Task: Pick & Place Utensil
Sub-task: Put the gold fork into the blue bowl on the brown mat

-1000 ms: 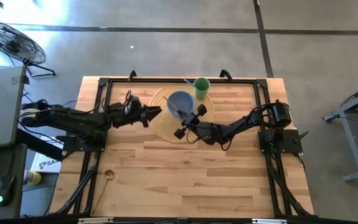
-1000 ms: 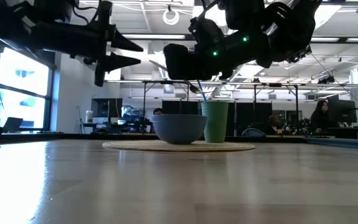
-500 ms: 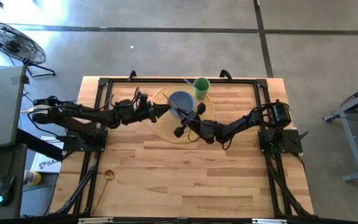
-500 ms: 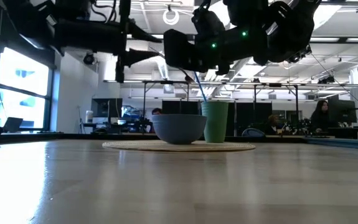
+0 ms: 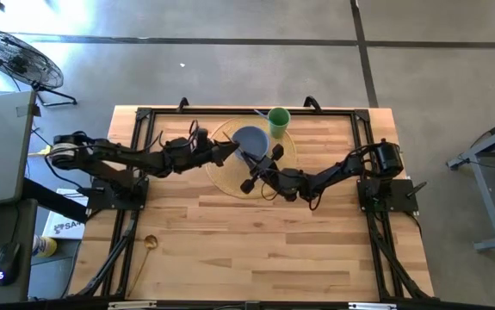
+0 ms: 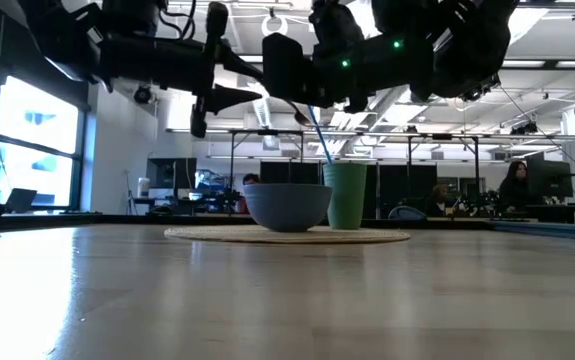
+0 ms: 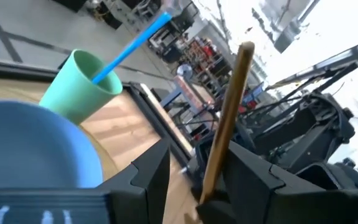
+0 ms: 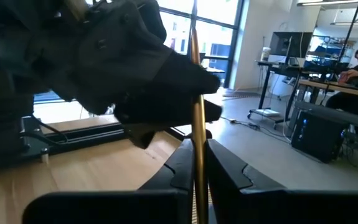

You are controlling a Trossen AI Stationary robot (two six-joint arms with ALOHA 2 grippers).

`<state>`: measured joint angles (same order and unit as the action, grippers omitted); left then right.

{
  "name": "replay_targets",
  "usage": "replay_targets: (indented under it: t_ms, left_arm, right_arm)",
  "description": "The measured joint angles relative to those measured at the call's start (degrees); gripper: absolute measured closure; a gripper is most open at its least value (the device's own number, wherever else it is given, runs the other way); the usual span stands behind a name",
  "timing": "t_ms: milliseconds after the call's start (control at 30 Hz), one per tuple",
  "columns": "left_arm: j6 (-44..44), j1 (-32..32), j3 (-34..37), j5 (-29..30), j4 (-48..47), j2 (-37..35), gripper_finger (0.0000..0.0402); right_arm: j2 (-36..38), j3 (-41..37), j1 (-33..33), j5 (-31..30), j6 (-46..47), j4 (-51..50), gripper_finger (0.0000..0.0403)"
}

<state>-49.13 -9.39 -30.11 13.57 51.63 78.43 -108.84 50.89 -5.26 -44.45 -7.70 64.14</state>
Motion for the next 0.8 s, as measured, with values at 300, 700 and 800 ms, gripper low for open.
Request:
replay_targets:
  t_ms: [300,700,800]
  left_arm:
    - [0.4,0.0,0.0,0.7,4.0,2.9,0.0263]
    - [0.7,0.0,-1.2,1.3,4.1,2.9,0.0263]
    - [0.9,0.0,-2.5,0.7,3.8,3.6,0.0264]
  right_arm:
    - [0.0,0.0,0.0,-2.9,0.2,0.0,0.0379]
    - [0.0,0.0,0.6,0.1,2.4,-0.9,0.0379]
    - [0.0,0.0,0.9,0.1,3.1,-1.6,0.0383]
